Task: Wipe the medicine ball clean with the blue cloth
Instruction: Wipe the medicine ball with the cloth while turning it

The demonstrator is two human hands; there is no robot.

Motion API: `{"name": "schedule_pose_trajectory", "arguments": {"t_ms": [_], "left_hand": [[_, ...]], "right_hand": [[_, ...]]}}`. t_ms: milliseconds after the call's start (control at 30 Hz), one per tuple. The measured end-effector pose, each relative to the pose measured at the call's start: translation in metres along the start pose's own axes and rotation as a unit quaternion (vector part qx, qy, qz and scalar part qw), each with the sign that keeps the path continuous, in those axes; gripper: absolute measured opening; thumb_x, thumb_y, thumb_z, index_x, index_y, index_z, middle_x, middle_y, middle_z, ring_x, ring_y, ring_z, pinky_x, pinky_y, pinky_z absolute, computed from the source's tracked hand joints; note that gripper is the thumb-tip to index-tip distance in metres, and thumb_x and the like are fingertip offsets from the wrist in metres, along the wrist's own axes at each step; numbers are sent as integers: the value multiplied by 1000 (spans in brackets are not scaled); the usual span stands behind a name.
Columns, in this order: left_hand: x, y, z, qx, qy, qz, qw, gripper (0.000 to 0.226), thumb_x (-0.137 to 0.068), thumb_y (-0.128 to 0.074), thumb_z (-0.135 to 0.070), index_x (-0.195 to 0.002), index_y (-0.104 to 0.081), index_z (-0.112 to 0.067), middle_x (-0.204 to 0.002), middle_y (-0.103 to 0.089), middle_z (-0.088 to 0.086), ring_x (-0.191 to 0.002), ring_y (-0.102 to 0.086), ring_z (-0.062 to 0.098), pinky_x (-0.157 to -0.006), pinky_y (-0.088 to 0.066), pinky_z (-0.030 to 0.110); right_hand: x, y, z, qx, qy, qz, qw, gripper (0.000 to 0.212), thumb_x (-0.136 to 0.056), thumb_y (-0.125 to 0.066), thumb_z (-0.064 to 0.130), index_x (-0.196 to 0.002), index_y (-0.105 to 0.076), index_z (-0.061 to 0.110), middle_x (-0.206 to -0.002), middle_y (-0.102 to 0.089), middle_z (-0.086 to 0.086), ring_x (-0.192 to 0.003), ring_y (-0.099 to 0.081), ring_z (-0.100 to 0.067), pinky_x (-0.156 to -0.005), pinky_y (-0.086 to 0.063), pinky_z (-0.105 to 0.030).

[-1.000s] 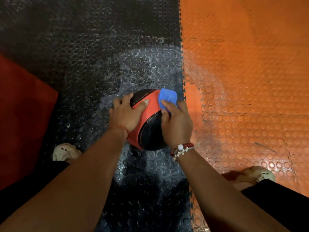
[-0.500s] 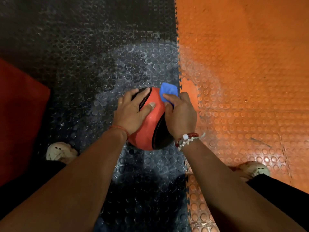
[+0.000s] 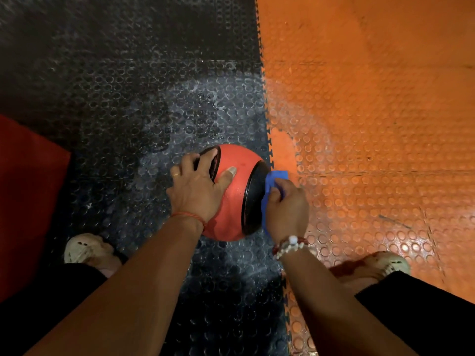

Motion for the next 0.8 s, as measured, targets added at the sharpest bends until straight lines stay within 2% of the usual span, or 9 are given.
{"name": "schedule_pose_trajectory", "arguments": {"t_ms": [133,200,267,333,400,500,600,733,800], "left_hand": [[1,4,4,-22,29,-4,999,68,-83,-37,-76,-144,-30,-47,-140,-32,-1,-128,-29,31,-102,-36,57],[0,6,7,-28,43,-1,999,72,-80,-36,-81,-143,-30,-47,-139,-32,0,-130,-28,31,-103,-35,57],[-1,6,10,-14,43,-9,999,76,-77,-38,-82,-142,-34,-42,-139,-33,2,-132,-27,30,-105,-33,59],[1,2,10,49,33,-22,998,75,-77,-45,-77,-139,-37,-35,-141,-33,1,-134,-29,28,-107,-31,59],[3,-4,10,130,36,-24,991,73,-80,-53,-70,-140,-37,-33,-142,-32,0,-134,-32,26,-108,-33,51],[1,-6,8,130,37,-18,991,73,-83,-52,-68,-146,-32,-37,-143,-29,-1,-134,-29,26,-107,-31,44],[-2,-6,8,114,35,-8,993,72,-84,-48,-70,-148,-28,-41,-145,-27,-3,-134,-27,27,-107,-30,43],[-5,-6,7,109,33,-5,993,71,-85,-48,-69,-147,-30,-41,-144,-27,-2,-134,-27,26,-105,-32,41],[-6,-7,5,105,33,-3,994,70,-84,-48,-69,-146,-31,-41,-144,-27,-2,-134,-26,27,-103,-33,41]], "right_hand": [[5,-2,50,44,133,-11,990,29,-88,-53,20,-115,-63,23,-113,-51,-11,-76,-58,-35,-61,-45,-34],[-17,-10,49,68,136,11,988,30,-90,-49,21,-118,-61,25,-114,-49,-11,-77,-58,-36,-65,-49,-39],[-43,-18,28,58,76,42,995,32,-91,-47,19,-118,-61,25,-113,-52,-12,-84,-60,-36,-73,-48,-37],[-61,-24,-2,23,5,76,997,31,-89,-47,14,-114,-65,15,-113,-61,-17,-96,-60,-34,-79,-44,-32],[-59,-31,-28,0,-59,114,992,29,-88,-48,9,-110,-66,6,-113,-65,-18,-104,-59,-32,-82,-42,-29],[-33,-28,-45,-44,-120,78,989,31,-89,-48,11,-115,-64,9,-116,-65,-13,-104,-60,-30,-83,-43,-28],[-8,-9,-18,-28,-42,-5,999,30,-89,-51,16,-116,-64,18,-108,-65,-13,-93,-61,-31,-75,-46,-32],[-6,3,47,9,113,10,994,29,-88,-53,21,-115,-64,25,-109,-57,-9,-87,-60,-29,-73,-50,-35],[-17,-1,62,65,141,21,988,28,-89,-50,21,-114,-63,26,-111,-54,-8,-85,-60,-32,-69,-49,-36]]}}
Point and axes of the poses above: each hand's wrist, its own x-axis away from the middle knuckle, its own y-axis out of the back of the hand, z = x × y, the point moved 8 cm from there along -x, towards the middle knuckle
